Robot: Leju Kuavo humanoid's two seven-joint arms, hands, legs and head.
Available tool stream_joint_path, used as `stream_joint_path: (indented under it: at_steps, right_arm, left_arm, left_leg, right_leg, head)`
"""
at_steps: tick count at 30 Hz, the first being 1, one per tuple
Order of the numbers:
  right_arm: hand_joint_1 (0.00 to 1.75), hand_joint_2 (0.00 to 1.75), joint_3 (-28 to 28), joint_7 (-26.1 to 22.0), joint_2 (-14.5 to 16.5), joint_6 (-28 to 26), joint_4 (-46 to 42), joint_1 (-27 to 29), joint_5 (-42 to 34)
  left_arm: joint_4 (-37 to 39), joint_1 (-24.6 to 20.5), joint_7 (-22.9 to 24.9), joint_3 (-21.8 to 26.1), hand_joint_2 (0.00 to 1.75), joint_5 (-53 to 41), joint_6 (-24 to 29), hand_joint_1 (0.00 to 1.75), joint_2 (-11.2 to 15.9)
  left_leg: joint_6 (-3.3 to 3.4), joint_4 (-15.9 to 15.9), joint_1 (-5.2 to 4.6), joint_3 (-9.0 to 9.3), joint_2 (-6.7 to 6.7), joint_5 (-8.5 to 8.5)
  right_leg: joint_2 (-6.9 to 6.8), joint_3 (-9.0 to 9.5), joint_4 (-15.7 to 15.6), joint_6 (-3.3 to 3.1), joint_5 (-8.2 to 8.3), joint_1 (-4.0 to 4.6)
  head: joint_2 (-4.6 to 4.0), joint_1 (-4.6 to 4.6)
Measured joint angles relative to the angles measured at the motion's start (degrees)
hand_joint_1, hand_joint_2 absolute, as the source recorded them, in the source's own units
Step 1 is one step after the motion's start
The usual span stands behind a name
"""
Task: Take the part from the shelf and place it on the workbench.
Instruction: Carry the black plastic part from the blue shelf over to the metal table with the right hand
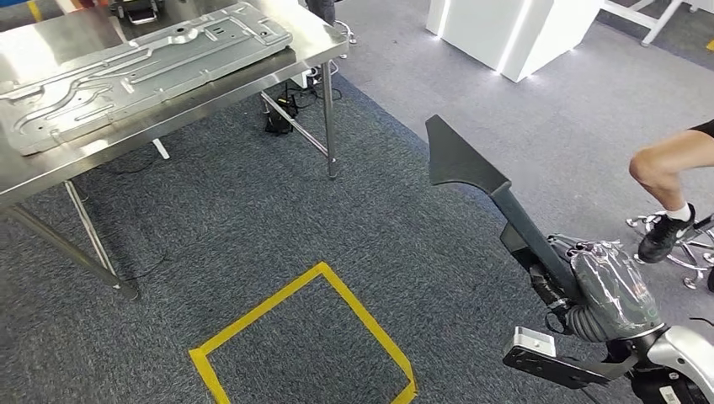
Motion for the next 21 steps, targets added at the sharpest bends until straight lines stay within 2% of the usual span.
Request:
stream_joint_path:
  at_steps: [1,3,4,5,6,7,8,9,11,12,13,14,15,16,18,19,20,21]
  right_arm:
    - [1.75,1.75,0.1,0.1,0.0,0.1,0.1,-0.3,0.1]
    - [1.75,1.75,0.2,0.1,0.0,0.4,0.1,-1.0,0.1]
    - [1.75,1.75,0.3,0.2,0.0,0.6,0.2,-1.5,0.2]
    - [1.75,1.75,0.5,0.2,-0.1,0.7,0.3,-2.0,0.3]
    - [1.75,1.75,0.7,0.2,-0.1,0.8,0.4,-2.4,0.4]
    - [1.75,1.75,1.0,0.3,-0.1,0.9,0.5,-2.8,0.5]
    - [1.75,1.75,1.3,0.3,-0.1,0.9,0.6,-3.2,0.6]
    - [1.75,1.75,1.6,0.4,-0.1,1.0,0.7,-3.5,0.6]
    - [1.75,1.75,2.0,0.5,-0.1,1.2,0.9,-3.9,0.7]
    - [1.75,1.75,2.3,0.5,-0.1,1.3,0.9,-4.1,0.7]
    - [1.75,1.75,2.5,0.6,0.0,1.4,1.1,-4.3,0.8]
    - [1.75,1.75,2.9,0.6,0.0,1.5,1.2,-4.6,0.8]
    - [1.75,1.75,3.2,0.7,0.0,1.6,1.4,-4.9,0.9]
    - [1.75,1.75,3.6,0.8,0.0,1.7,1.6,-5.3,0.9]
    - [1.75,1.75,4.1,0.9,0.0,1.8,1.9,-6.3,0.9]
    - [1.75,1.75,4.3,0.9,0.0,1.9,2.0,-6.7,0.9]
    - [1.75,1.75,4.4,1.0,0.0,2.0,2.1,-7.2,0.9]
    - [1.75,1.75,4.6,1.1,0.0,2.1,2.2,-7.6,0.9]
  left_arm:
    - [0.0,0.0,0.0,0.0,1.75,0.0,0.0,0.0,0.0]
    - [0.0,-0.1,0.1,0.0,1.75,0.1,0.1,0.0,-0.1]
    - [0.0,-0.1,0.1,0.0,1.75,0.2,0.1,0.0,-0.2]
    - [0.0,-0.1,0.1,0.0,1.75,0.4,0.2,0.0,-0.2]
    - [0.0,-0.1,0.1,0.0,1.75,0.5,0.3,0.0,-0.3]
    - [0.0,0.0,0.1,0.0,1.75,0.6,0.3,0.0,-0.3]
    - [0.0,0.0,0.2,0.0,1.75,0.6,0.4,0.0,-0.3]
    - [0.0,0.0,0.2,0.0,1.75,0.6,0.4,0.0,-0.4]
    - [0.0,-0.1,0.3,0.0,1.75,0.7,0.5,0.0,-0.4]
    - [0.0,-0.2,0.3,0.0,1.75,0.8,0.5,0.0,-0.4]
    - [0.0,-0.2,0.4,0.0,1.75,0.9,0.5,0.0,-0.3]
    - [0.0,-0.2,0.5,0.0,1.75,1.0,0.4,0.0,-0.3]
    - [0.0,-0.2,0.7,0.0,1.75,1.1,0.3,0.0,-0.3]
    - [0.0,-0.1,0.8,0.0,1.75,1.1,0.0,0.0,-0.3]
    - [0.0,-0.2,1.1,0.0,1.75,1.1,-0.4,0.0,-0.3]
    - [0.0,-0.3,1.2,0.0,1.75,1.1,-0.7,0.0,-0.3]
    - [0.0,-0.3,1.2,0.0,1.75,1.1,-0.9,0.0,-0.3]
    - [0.0,-0.2,1.3,0.0,1.75,1.1,-1.1,0.0,-0.3]
  left_leg:
    - [-0.04,0.2,-0.01,-0.02,-0.8,0.0]
    - [-0.39,0.4,0.03,-0.33,-2.29,0.13]
    - [-0.74,0.5,0.14,-0.65,-2.99,0.3]
    - [-1.18,0.4,0.3,-1.0,-3.73,0.51]
    - [-1.65,0.4,0.41,-1.31,-4.56,0.75]
    - [-2.01,0.4,0.49,-1.55,-4.77,0.82]
    - [-2.3,0.9,0.38,-1.89,-3.76,0.46]
    - [-2.54,2.2,0.24,-2.6,-2.03,-0.49]
    - [-2.89,7.9,0.17,-5.31,1.96,-3.9]
    - [-3.09,11.5,0.31,-6.99,2.75,-5.59]
    - [-3.3,14.2,0.44,-8.2,3.08,-6.51]
    - [-3.5,15.2,0.55,-8.54,3.24,-6.45]
    - [-3.67,13.9,0.64,-7.7,3.47,-5.37]
    - [-3.75,10.7,0.72,-5.8,3.98,-3.6]
    - [-3.41,3.6,0.53,-1.92,5.82,-1.25]
    - [-3.08,1.7,0.39,-0.91,6.37,-0.81]
    - [-2.72,1.0,0.2,-0.69,6.51,-0.89]
    - [-2.38,1.0,0.1,-0.8,5.96,-0.67]
  right_leg:
    - [0.72,1.69,-3.8,-0.24,2.32,-0.01]
    - [3.99,4.97,-11.2,-0.79,5.31,-0.13]
    - [5.17,5.76,-13.3,-0.97,5.82,-0.11]
    - [5.7,5.96,-14.0,-1.09,5.72,-0.04]
    - [5.04,5.94,-14.3,-1.16,5.86,0.07]
    - [4.12,6.04,-14.6,-1.3,6.04,-0.01]
    - [3.27,6.21,-15.0,-1.53,6.23,-0.11]
    - [2.3,6.38,-15.4,-1.84,6.43,-0.2]
    - [0.39,6.48,-15.7,-2.31,6.57,-0.09]
    - [-0.57,6.39,-15.6,-2.44,6.54,0.01]
    - [-1.53,6.29,-15.4,-2.46,6.48,0.07]
    - [-2.44,6.21,-15.3,-2.44,6.4,0.09]
    - [-3.3,6.15,-15.1,-2.34,6.28,0.07]
    - [-4.1,6.14,-14.8,-2.17,6.1,0.03]
    - [-5.41,6.1,-14.2,-1.64,5.65,0.15]
    - [-5.92,6.09,-14.0,-1.34,5.49,0.28]
    - [-6.41,6.13,-13.9,-1.03,5.41,0.39]
    - [-6.89,6.23,-14.0,-0.69,5.41,0.45]
  head:
    - [0.0,0.01]
    - [0.0,-0.04]
    - [0.0,-0.03]
    - [0.0,-0.02]
    - [0.0,0.0]
    - [0.0,0.03]
    - [0.0,-0.06]
    - [0.0,-0.19]
    - [0.0,-0.42]
    - [0.0,-0.46]
    - [0.0,-0.46]
    - [0.0,-0.46]
    - [0.0,-0.46]
    - [0.0,-0.47]
    - [0.0,-0.44]
    - [0.0,-0.43]
    - [0.0,-0.41]
    - [0.0,-0.39]
